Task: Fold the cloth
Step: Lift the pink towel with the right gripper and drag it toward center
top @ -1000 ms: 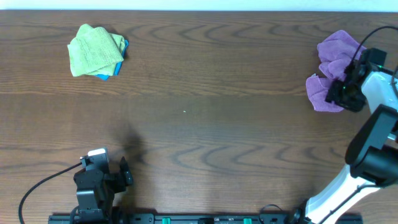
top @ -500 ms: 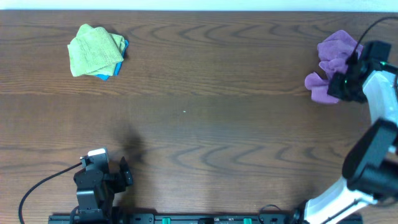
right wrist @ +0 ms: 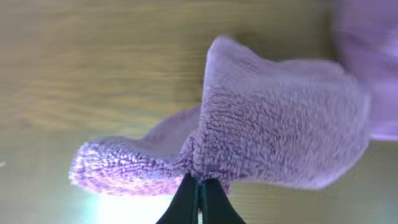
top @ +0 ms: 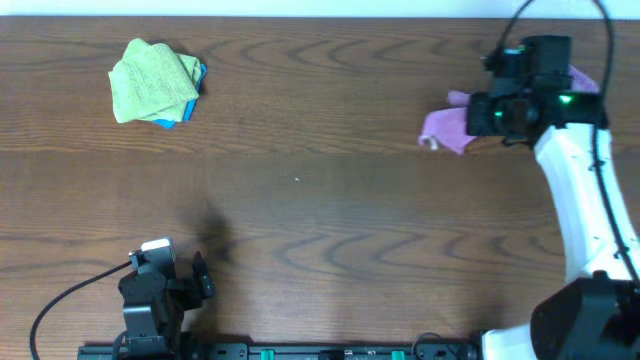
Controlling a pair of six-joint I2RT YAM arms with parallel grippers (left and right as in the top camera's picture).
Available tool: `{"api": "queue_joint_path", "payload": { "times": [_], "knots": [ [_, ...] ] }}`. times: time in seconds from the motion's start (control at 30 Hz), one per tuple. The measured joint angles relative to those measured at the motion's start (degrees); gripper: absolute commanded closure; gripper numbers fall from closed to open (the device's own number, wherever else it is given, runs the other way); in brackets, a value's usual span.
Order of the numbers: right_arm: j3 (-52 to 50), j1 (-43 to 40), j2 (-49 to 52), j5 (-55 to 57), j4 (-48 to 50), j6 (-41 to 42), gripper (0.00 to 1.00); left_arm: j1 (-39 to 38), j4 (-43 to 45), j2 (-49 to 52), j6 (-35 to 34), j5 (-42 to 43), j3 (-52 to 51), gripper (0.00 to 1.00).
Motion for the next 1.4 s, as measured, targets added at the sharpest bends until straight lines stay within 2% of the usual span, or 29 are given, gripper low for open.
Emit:
{"api": "queue_joint_path", "payload": {
  "times": [0.4, 0.47, 0.53, 0.57, 0.63, 0.7, 0.77, 0.87, 0.97, 1.03, 1.23, 1.4],
  "knots": [
    [0.0, 22.01, 0.0, -7.87, 0.31, -0.02, 0.98, 0.0, 0.0, 0.0, 0.0, -0.02, 0.02, 0.05],
    [0.0, 25.38, 0.0, -8.0, 0.28, 0.0, 0.95, 0.0, 0.0, 0.0, 0.0, 0.0, 0.0, 0.05],
    [0.0, 28.06, 0.0, -7.5, 0.24, -0.26, 0.9, 0.0, 0.0, 0.0, 0.0, -0.02, 0.0, 0.05],
    [0.0, 28.87, 0.0, -7.3, 0.09, -0.37, 0.83, 0.0, 0.0, 0.0, 0.0, -0.02, 0.02, 0.05],
    [0.0, 29.86, 0.0, -6.84, -0.72, -1.01, 0.62, 0.0, 0.0, 0.0, 0.0, -0.02, 0.0, 0.05],
    [0.0, 30.03, 0.22, -6.91, -2.05, -2.16, 0.51, 0.0, 0.0, 0.0, 0.0, -0.02, 0.02, 0.05],
    [0.0, 30.03, 0.81, -7.85, -2.91, -3.61, 0.45, 0.0, 0.0, 0.0, 0.0, 0.0, 0.02, 0.05],
    [0.0, 30.05, 2.67, -10.54, -3.45, -5.46, 0.41, 0.0, 0.0, 0.0, 0.0, 0.0, 0.02, 0.05],
    [0.0, 30.03, 4.33, -11.63, -4.5, -5.73, 0.3, 0.0, 0.0, 0.0, 0.0, 0.0, 0.02, 0.05],
    [0.0, 29.94, 4.39, -10.86, -5.99, -4.11, 0.28, 0.0, 0.02, 0.0, 0.0, -0.02, 0.0, 0.05],
    [0.02, 28.35, 4.39, -7.32, -13.14, 2.75, 0.23, 0.0, 0.0, 0.0, 0.0, -0.02, 0.02, 0.05],
    [-0.04, 27.85, 4.39, -7.19, -12.13, 3.87, 0.21, 0.0, 0.0, 0.0, 0.0, 0.0, 0.02, 0.05]
  ]
}}
